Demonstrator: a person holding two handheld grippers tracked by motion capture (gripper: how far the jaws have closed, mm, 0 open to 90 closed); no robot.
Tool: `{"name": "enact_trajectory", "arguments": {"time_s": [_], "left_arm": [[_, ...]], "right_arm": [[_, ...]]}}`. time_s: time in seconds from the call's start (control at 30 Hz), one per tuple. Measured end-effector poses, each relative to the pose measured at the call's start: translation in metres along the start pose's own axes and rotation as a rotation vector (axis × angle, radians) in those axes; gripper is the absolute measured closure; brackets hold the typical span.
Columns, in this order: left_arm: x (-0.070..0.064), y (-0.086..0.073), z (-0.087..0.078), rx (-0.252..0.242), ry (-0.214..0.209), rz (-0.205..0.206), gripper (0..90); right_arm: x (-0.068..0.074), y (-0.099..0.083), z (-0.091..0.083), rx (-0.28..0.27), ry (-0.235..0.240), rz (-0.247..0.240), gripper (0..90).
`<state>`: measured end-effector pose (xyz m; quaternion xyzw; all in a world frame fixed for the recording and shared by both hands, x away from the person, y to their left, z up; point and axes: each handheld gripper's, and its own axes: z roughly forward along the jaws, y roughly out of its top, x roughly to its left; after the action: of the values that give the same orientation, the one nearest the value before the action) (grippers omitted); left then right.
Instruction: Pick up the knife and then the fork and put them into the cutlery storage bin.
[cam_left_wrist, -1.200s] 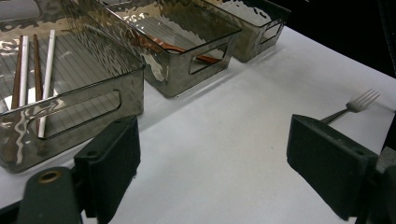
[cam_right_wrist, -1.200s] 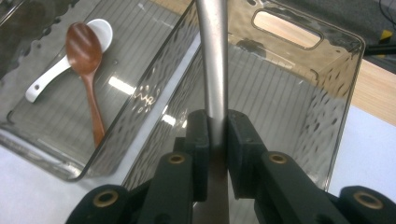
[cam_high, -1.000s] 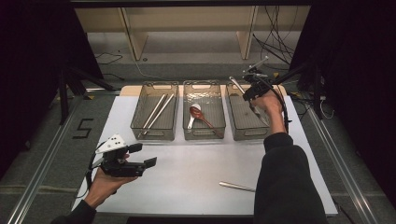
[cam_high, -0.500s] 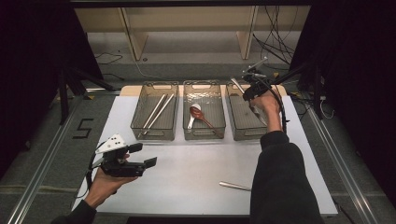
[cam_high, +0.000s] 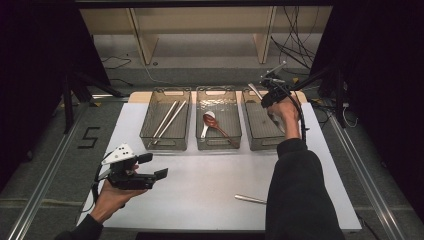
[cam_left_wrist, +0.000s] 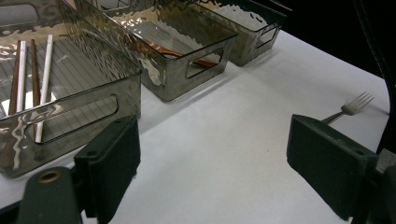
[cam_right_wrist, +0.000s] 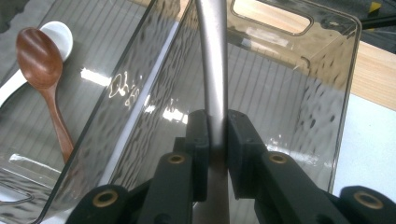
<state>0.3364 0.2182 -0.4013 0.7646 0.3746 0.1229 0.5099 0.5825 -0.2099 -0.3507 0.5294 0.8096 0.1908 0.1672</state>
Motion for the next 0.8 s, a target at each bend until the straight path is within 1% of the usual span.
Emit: {"name": "enact_trajectory", "arguments": {"time_s": [0.17, 0.3, 0.37, 0.43, 0.47, 0.53, 0.57, 0.6, 0.63, 0.67, 0.7, 0.73, 0.77, 0.8], "left_arm": [[0.000, 0.000, -0.001, 0.002, -0.003, 0.004, 17.0], [-0.001, 0.000, 0.000, -0.002, -0.007, -0.001, 17.0], [-0.001, 0.001, 0.000, 0.005, -0.013, 0.005, 17.0], [-0.002, 0.001, 0.000, 0.001, -0.014, 0.007, 17.0], [-0.003, 0.001, 0.000, 0.001, -0.016, 0.007, 17.0], [-0.002, 0.001, 0.000, 0.001, -0.015, 0.005, 17.0], [-0.002, 0.001, 0.000, 0.002, -0.015, 0.005, 17.0], [-0.002, 0.001, 0.000, 0.002, -0.015, 0.004, 17.0], [-0.002, 0.001, 0.000, 0.001, -0.015, 0.004, 17.0], [-0.002, 0.001, 0.000, 0.001, -0.015, 0.004, 17.0], [-0.003, 0.001, 0.000, 0.003, -0.015, 0.005, 17.0], [-0.003, 0.001, 0.000, 0.003, -0.014, 0.005, 17.0], [-0.003, 0.001, 0.000, 0.003, -0.014, 0.006, 17.0], [-0.003, 0.001, 0.000, 0.003, -0.014, 0.006, 17.0]], "right_arm": [[0.000, 0.002, 0.004, 0.008, -0.007, 0.006, 80.4], [0.002, 0.004, 0.008, 0.021, -0.019, -0.009, 80.4], [0.002, 0.005, 0.011, 0.026, -0.026, -0.005, 80.2], [0.002, 0.005, 0.014, 0.029, -0.032, 0.002, 79.9], [0.002, 0.005, 0.015, 0.029, -0.039, -0.003, 79.9], [0.003, 0.005, 0.016, 0.039, -0.034, -0.004, 79.3], [0.003, 0.005, 0.017, 0.040, -0.035, -0.012, 78.3], [0.004, 0.005, 0.017, 0.029, -0.042, -0.012, 77.4], [0.003, 0.006, 0.015, -0.007, -0.048, -0.009, 75.9], [0.003, 0.007, 0.012, -0.027, -0.033, 0.000, 74.6], [0.003, 0.008, 0.010, -0.032, -0.021, -0.002, 71.5], [0.003, 0.009, 0.008, -0.031, -0.025, -0.008, 68.0], [0.003, 0.009, 0.005, -0.041, -0.026, -0.009, 66.8], [0.002, 0.010, 0.002, -0.055, -0.016, -0.004, 66.4]]}}
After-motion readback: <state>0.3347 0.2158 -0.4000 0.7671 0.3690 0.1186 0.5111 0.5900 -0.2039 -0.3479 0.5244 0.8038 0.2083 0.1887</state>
